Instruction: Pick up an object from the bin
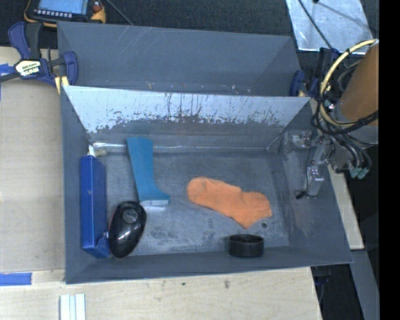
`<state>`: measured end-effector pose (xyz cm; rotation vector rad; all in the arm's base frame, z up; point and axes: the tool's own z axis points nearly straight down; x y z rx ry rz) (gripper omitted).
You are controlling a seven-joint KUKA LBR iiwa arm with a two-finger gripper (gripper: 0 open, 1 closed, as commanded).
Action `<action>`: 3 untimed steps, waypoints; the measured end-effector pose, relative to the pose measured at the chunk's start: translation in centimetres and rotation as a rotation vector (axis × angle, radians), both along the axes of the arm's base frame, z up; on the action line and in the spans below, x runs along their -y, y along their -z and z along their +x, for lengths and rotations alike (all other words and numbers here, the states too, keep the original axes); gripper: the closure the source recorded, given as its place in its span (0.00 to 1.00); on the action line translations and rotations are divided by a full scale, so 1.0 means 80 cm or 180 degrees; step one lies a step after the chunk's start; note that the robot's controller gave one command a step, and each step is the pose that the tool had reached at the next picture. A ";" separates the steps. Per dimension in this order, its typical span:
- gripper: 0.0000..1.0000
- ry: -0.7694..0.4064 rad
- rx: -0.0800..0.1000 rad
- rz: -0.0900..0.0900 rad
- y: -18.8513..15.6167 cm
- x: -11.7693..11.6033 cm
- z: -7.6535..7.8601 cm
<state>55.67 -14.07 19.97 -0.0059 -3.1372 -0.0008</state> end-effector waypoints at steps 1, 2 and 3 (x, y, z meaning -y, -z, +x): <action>0.00 -0.0010 0.0027 -0.0005 -0.006 -0.001 0.002; 0.00 0.0287 0.0036 -0.0005 0.079 -0.040 0.002; 0.00 0.0304 0.0011 0.0002 0.079 -0.120 -0.021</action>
Offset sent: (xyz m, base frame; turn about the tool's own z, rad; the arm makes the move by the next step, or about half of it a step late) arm -0.0011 0.0629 -0.1297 0.1745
